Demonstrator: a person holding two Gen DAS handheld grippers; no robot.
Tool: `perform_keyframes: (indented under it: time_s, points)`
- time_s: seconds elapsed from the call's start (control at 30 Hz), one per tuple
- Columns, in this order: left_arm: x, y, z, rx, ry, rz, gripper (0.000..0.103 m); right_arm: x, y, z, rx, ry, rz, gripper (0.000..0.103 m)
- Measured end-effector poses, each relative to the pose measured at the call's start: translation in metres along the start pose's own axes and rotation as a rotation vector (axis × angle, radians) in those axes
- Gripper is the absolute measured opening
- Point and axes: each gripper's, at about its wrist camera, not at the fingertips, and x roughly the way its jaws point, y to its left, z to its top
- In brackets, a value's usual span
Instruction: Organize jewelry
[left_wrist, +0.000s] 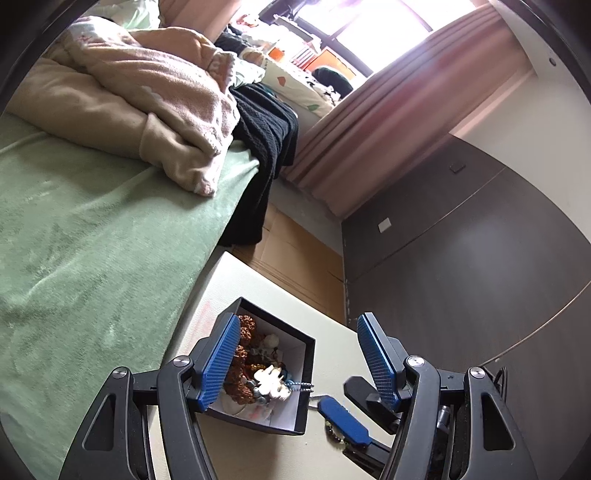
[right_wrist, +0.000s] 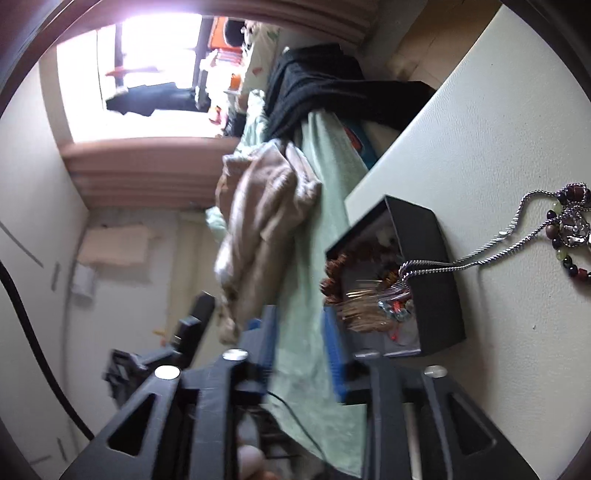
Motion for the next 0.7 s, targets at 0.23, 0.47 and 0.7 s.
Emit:
perform_keyframes:
  time_s: [0.23, 0.47, 0.7]
  points:
    - [0.004, -0.005, -0.003, 0.003, 0.014, -0.011, 0.067, -0.030, 0.009, 0.007, -0.077, -0.074, -0.112, 0.047]
    - [0.008, -0.016, -0.011, 0.043, 0.028, -0.016, 0.067, -0.072, -0.008, 0.012, -0.082, -0.128, -0.227, 0.048]
    - [0.016, -0.034, -0.026, 0.118, 0.054, -0.009, 0.067, -0.116, -0.016, 0.009, -0.095, -0.177, -0.310, 0.048]
